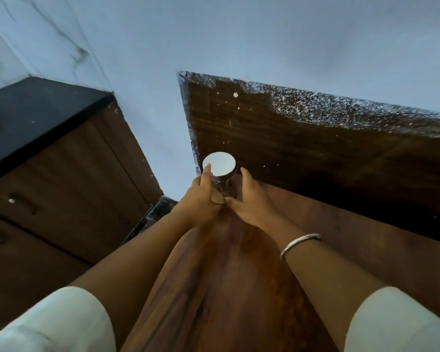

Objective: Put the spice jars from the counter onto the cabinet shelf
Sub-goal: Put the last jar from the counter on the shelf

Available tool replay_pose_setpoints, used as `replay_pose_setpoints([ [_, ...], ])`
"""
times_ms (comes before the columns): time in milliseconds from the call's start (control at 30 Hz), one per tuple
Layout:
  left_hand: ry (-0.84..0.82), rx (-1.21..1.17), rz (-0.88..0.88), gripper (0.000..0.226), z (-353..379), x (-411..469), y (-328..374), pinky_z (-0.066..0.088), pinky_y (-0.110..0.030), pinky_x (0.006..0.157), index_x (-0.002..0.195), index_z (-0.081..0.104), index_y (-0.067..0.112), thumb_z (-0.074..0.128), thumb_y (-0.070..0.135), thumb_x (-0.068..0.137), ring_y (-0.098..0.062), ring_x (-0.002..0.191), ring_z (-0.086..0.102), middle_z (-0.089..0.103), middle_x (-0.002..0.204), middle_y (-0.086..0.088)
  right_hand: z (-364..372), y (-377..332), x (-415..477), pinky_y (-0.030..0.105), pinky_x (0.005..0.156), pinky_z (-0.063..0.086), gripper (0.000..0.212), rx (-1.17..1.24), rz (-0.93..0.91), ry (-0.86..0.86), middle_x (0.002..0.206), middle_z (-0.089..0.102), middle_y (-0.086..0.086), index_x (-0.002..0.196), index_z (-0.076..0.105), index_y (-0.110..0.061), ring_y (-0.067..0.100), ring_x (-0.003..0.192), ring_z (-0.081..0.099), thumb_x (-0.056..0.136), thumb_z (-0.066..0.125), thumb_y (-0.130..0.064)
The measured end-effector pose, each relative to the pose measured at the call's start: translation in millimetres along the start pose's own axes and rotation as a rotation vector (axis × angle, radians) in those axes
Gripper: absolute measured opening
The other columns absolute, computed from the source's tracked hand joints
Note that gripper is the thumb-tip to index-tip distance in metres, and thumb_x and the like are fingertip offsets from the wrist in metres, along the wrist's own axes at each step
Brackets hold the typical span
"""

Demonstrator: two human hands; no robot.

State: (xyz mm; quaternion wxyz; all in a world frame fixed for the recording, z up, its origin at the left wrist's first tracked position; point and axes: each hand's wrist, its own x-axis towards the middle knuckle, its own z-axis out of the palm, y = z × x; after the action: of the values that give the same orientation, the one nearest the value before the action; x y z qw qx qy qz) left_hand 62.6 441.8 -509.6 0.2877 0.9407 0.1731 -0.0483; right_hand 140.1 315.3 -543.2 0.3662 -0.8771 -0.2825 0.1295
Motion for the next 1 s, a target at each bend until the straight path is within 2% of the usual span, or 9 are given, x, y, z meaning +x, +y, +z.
replay_pose_setpoints([
  [100, 0.009, -0.047, 0.016, 0.106, 9, 13, -9, 0.033, -0.041, 0.109, 0.139, -0.033, 0.027, 0.06, 0.031, 0.087, -0.032, 0.136, 0.035, 0.015, 0.156, -0.014, 8, -1, 14, 0.033, 0.105, 0.033, 0.098, 0.106, 0.03, -0.003, 0.152, 0.029, 0.011, 0.15, 0.004, -0.012, 0.027, 0.138, 0.032, 0.081, 0.07, -0.033],
  [233, -0.008, -0.084, 0.093, 0.122, 19, 19, -19, 0.043, -0.037, 0.102, 0.113, -0.052, 0.047, 0.062, 0.02, 0.083, -0.03, 0.127, 0.047, 0.014, 0.156, -0.016, 17, -1, 20, 0.028, 0.104, 0.032, 0.098, 0.215, -0.001, -0.026, 0.152, 0.032, 0.005, 0.15, 0.006, -0.015, 0.022, 0.137, 0.034, 0.08, 0.07, -0.035],
  [367, 0.081, -0.132, 0.133, 0.122, 22, 18, -20, 0.044, -0.023, 0.086, 0.126, -0.045, 0.043, 0.066, 0.022, 0.079, -0.02, 0.113, 0.055, 0.036, 0.147, -0.015, 16, 7, 14, 0.033, 0.105, 0.037, 0.089, 0.181, -0.011, 0.075, 0.147, 0.038, 0.005, 0.148, 0.021, -0.017, 0.022, 0.134, 0.038, 0.077, 0.074, -0.027],
  [500, 0.081, -0.151, 0.15, 0.118, 23, 9, -6, 0.041, -0.019, 0.089, 0.136, -0.034, 0.038, 0.068, 0.031, 0.077, -0.012, 0.118, 0.051, 0.033, 0.15, -0.008, 3, 14, 2, 0.039, 0.101, 0.043, 0.074, 0.073, 0.001, 0.224, 0.135, 0.04, 0.007, 0.144, 0.033, -0.016, 0.026, 0.125, 0.043, 0.081, 0.07, -0.03],
  [600, 0.107, -0.175, 0.178, 0.119, 23, 1, 14, 0.036, -0.002, 0.072, 0.142, -0.027, 0.027, 0.072, 0.028, 0.076, 0.006, 0.091, 0.053, 0.046, 0.14, -0.006, -14, 16, -15, 0.032, 0.093, 0.046, 0.071, 0.045, -0.053, 0.317, 0.127, 0.043, 0.005, 0.139, 0.038, -0.019, 0.022, 0.117, 0.044, 0.079, 0.068, -0.042],
  [733, 0.142, -0.236, 0.215, 0.126, 21, -16, 54, 0.037, -0.02, 0.095, 0.144, -0.024, 0.027, 0.078, 0.035, 0.071, -0.016, 0.127, 0.045, 0.039, 0.147, -0.003, -47, 13, -42, 0.02, 0.083, 0.048, 0.068, 0.26, -0.091, 0.361, 0.127, 0.047, 0.0, 0.132, 0.036, -0.027, 0.009, 0.111, 0.048, 0.076, 0.07, -0.044],
  [800, 0.131, -0.281, 0.263, 0.125, 21, -26, 78, 0.04, -0.031, 0.104, 0.145, -0.022, 0.025, 0.079, 0.031, 0.07, -0.017, 0.129, 0.043, 0.04, 0.145, -0.004, -65, 10, -58, 0.023, 0.079, 0.054, 0.064, 0.371, -0.071, 0.356, 0.122, 0.055, -0.002, 0.128, 0.035, -0.027, 0.009, 0.106, 0.057, 0.077, 0.071, -0.041],
  [867, 0.129, -0.33, 0.28, 0.125, 22, -39, 103, 0.045, -0.041, 0.102, 0.146, -0.019, 0.029, 0.078, 0.025, 0.068, -0.02, 0.127, 0.046, 0.041, 0.142, -0.007, -85, 9, -75, 0.031, 0.079, 0.056, 0.065, 0.404, -0.043, 0.399, 0.119, 0.058, -0.001, 0.126, 0.034, -0.025, 0.01, 0.102, 0.061, 0.076, 0.072, -0.042],
  [1000, 0.097, -0.417, 0.339, 0.13, 28, -69, 157, 0.043, -0.045, 0.102, 0.143, -0.026, 0.03, 0.074, 0.029, 0.06, -0.022, 0.129, 0.042, 0.038, 0.142, -0.008, -127, 10, -117, 0.033, 0.08, 0.055, 0.07, 0.35, -0.031, 0.525, 0.124, 0.054, 0.002, 0.126, 0.035, -0.02, 0.014, 0.106, 0.058, 0.073, 0.074, -0.043],
])
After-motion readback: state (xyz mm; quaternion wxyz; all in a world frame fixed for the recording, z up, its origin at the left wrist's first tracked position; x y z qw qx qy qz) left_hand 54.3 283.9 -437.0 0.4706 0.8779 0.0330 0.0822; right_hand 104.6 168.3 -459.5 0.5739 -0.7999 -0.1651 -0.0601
